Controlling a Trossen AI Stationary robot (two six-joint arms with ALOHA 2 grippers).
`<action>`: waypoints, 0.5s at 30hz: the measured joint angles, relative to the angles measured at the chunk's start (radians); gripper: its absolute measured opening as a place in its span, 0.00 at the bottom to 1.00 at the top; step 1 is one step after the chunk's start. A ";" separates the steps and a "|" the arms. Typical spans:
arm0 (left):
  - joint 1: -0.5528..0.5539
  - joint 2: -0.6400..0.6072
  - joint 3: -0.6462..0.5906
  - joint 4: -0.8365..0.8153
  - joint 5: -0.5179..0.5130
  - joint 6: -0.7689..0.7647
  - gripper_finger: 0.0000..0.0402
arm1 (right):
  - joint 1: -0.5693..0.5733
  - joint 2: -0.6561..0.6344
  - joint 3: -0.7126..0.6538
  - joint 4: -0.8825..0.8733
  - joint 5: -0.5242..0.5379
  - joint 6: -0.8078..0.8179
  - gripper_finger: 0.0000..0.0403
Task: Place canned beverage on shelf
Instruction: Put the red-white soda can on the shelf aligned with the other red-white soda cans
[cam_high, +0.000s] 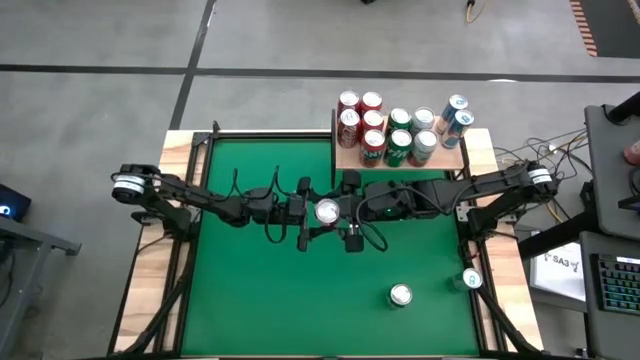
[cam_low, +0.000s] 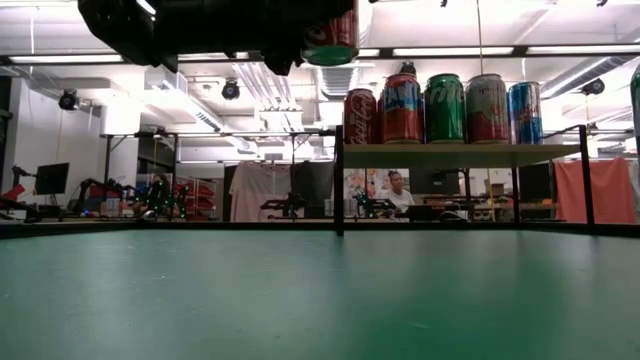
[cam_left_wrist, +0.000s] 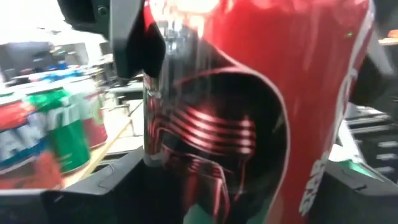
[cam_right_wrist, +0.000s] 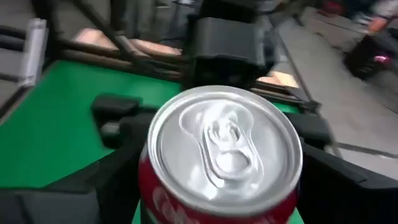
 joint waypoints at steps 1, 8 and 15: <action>0.000 0.000 0.000 -0.002 -0.027 -0.005 0.71 | 0.000 0.000 0.000 0.008 0.021 0.008 0.82; 0.001 -0.006 -0.006 -0.056 -0.325 0.028 0.71 | 0.002 -0.006 0.081 -0.074 0.084 0.058 0.89; 0.000 -0.006 -0.023 -0.070 -0.465 0.070 0.71 | 0.009 -0.003 0.201 -0.272 0.155 0.144 0.90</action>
